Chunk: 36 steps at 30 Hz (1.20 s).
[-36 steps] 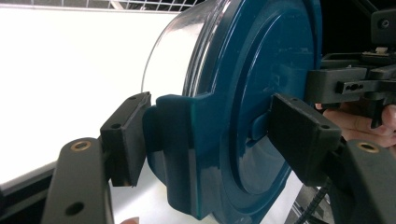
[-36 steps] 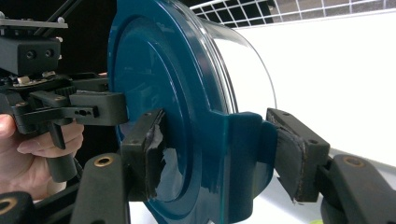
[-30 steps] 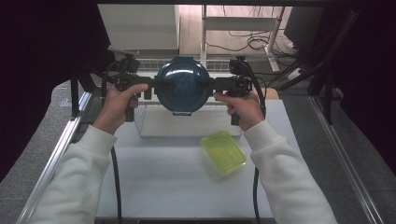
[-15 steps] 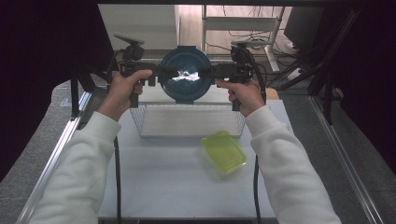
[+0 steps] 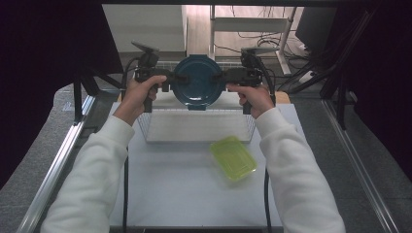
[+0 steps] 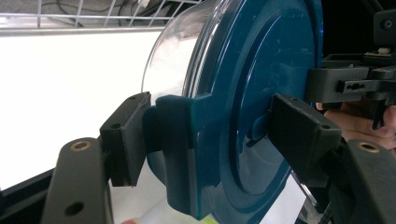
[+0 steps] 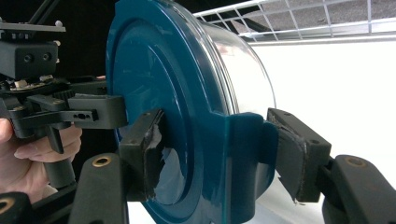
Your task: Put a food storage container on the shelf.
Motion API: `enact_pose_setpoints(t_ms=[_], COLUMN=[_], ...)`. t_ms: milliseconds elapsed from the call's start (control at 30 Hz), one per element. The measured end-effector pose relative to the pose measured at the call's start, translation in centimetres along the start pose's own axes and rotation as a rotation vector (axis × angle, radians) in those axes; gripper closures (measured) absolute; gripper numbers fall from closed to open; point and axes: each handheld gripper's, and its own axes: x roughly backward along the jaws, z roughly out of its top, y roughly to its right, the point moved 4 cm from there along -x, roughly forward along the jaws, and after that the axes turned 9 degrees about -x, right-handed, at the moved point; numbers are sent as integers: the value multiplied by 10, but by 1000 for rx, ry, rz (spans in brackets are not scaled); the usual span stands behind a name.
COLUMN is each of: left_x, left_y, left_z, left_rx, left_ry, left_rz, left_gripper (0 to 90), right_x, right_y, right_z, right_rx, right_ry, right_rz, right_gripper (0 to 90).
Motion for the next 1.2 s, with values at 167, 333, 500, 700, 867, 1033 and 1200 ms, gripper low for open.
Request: enact_pose_setpoints(t_ms=[167,333,500,700,867,1033,1200], left_x=[-2,-6,-10,-17,-22,-22,-23], left_y=[-4,-11,-17,-26,-35,-34,-33], left_z=[2,4,5,5,5,4,2], left_rx=[29,78,114,166,205,208,217], left_ry=[4,20,16,13,31,45,74], left_rz=[3,-7,-16,-42,-61,-48,-32], left_gripper=[316,319,316,307,307,305,296], right_x=[-5,-9,-14,-24,-27,-28,-27], right_y=[6,11,18,31,37,37,37], right_z=[5,10,13,17,18,18,18], right_rx=[-33,-77,-119,-183,-220,-217,-222], right_ry=[8,6,-2,-17,-25,-21,-16], right_rz=[21,31,38,60,69,70,68], right_gripper=[384,381,365,343,337,336,334])
